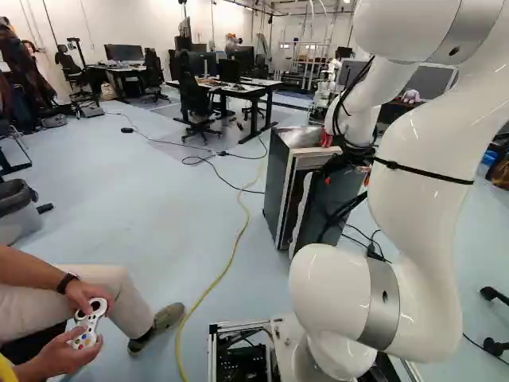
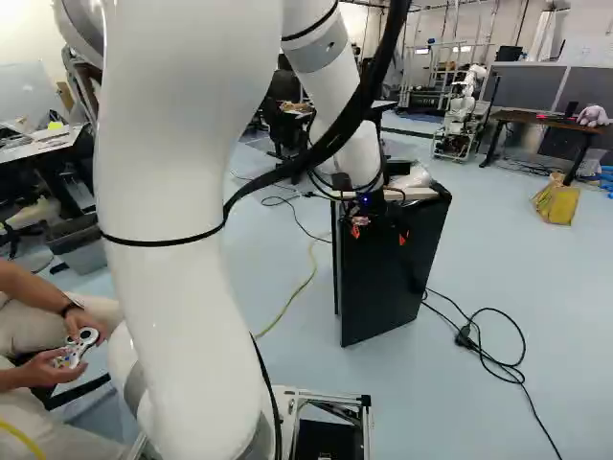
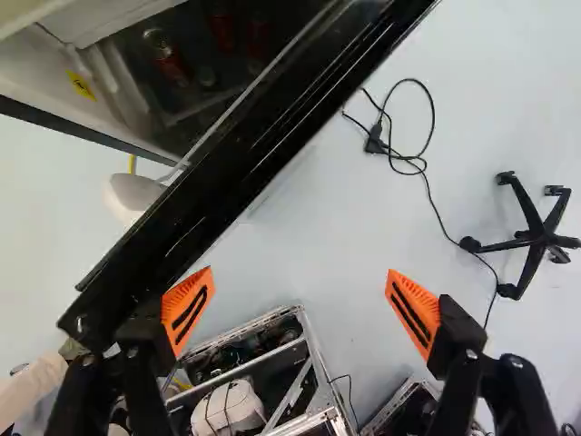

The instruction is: Grab a drink from the fridge

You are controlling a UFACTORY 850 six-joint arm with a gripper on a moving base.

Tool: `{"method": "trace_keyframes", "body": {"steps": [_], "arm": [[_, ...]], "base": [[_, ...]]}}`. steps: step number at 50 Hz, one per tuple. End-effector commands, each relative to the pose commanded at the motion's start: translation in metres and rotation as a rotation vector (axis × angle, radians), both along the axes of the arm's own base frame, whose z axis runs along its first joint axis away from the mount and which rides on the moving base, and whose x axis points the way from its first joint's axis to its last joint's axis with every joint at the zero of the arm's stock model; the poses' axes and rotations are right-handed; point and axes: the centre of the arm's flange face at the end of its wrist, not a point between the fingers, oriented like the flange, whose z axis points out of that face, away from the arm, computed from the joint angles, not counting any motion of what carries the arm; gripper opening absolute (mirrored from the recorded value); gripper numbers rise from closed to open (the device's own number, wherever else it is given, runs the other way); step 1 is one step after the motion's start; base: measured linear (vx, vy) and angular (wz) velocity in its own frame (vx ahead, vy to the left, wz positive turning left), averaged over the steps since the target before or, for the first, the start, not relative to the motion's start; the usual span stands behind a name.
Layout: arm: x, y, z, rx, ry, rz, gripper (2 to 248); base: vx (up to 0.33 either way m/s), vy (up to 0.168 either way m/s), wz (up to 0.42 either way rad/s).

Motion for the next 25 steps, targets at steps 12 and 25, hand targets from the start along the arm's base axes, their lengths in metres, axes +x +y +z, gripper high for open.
{"method": "trace_keyframes", "body": {"steps": [12, 25], "arm": [[0.012, 0.009, 0.0, -0.004, -0.014, 0.026, 247], [0.025, 0.015, 0.0, -0.009, -0.028, 0.049, 247]], "base": [[0.0, 0.0, 0.0], [0.0, 0.0, 0.0]]}}
